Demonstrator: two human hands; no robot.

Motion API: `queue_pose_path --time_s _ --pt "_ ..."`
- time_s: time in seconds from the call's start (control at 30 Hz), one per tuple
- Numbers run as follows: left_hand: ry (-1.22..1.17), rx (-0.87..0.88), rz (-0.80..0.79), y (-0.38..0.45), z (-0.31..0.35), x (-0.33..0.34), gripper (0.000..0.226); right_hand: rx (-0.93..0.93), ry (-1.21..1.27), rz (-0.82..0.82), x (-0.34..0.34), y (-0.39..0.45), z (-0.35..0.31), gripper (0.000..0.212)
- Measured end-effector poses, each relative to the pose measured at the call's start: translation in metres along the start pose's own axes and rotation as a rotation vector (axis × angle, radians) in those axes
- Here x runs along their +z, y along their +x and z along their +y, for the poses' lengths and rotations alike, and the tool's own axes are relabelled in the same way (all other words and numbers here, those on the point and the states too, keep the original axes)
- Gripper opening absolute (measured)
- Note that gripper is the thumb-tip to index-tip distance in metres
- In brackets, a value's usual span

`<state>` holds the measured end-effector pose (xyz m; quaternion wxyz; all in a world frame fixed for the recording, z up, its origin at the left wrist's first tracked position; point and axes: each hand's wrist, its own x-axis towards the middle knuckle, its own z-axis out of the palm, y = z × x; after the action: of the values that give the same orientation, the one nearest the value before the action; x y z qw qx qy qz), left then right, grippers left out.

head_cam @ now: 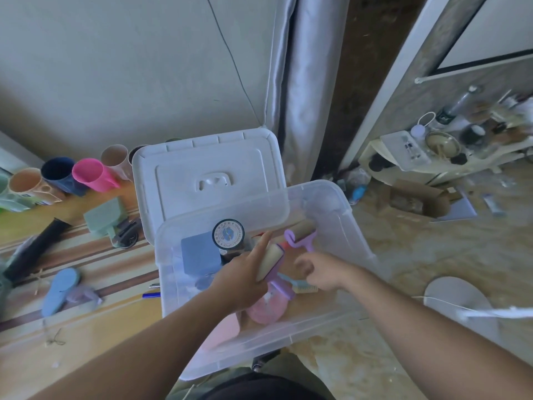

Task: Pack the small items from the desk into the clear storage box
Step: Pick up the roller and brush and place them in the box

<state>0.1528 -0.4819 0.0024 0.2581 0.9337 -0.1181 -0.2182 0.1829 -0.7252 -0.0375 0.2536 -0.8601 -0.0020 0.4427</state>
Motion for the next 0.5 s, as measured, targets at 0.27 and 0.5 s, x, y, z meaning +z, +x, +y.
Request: queue_pose_path --time_s 0.27,0.5 --pt "-1.080 -0.251 -0.119 0.006 0.033 0.015 0.065 -0.289 -0.087 0.250 0.008 -0.027 -0.023 0.015" --pt "-0.462 -0.242 -0.081 0.002 0.012 0.034 0.074 0.027 -0.056 0.297 -0.002 -0.009 0.009 0.022"
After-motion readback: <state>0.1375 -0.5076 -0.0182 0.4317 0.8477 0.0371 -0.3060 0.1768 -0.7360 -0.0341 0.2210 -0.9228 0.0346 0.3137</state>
